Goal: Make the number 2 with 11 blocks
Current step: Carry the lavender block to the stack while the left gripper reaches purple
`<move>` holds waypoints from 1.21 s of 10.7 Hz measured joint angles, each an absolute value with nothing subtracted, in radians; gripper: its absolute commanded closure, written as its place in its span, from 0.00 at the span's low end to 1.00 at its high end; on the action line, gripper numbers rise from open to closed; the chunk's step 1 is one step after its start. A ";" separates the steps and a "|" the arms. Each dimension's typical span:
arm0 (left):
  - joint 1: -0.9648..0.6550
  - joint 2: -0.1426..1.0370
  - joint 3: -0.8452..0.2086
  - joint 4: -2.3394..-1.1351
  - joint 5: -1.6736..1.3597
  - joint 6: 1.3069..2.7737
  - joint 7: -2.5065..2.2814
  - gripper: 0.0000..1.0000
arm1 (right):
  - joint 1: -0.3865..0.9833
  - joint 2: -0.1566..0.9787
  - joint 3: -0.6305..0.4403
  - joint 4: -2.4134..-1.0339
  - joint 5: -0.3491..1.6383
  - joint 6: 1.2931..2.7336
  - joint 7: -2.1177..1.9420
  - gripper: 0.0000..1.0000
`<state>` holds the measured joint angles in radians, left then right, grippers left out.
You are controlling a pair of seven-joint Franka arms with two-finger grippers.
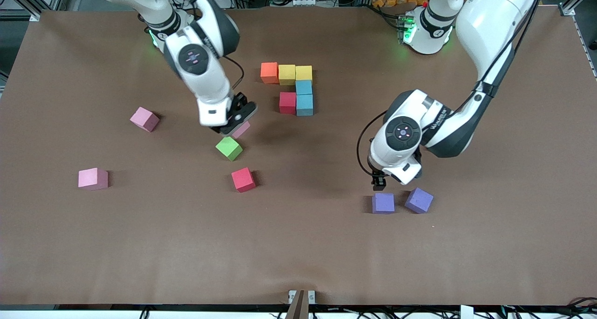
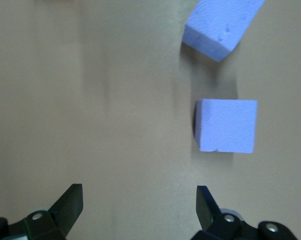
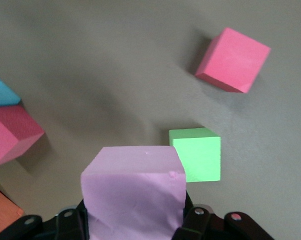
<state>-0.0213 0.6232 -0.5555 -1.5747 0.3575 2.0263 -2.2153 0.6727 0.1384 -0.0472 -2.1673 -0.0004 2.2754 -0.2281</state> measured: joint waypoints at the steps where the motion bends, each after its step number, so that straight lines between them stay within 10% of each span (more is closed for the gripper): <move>1: -0.008 0.622 -0.555 -1.565 0.360 2.026 -2.190 0.00 | 0.695 0.138 -0.047 -2.184 -0.044 2.281 -0.232 0.67; 13: 0.036 0.637 -0.554 -1.553 0.367 2.020 -2.013 0.00 | 0.915 0.259 -0.017 -2.367 -0.101 2.609 -0.449 0.68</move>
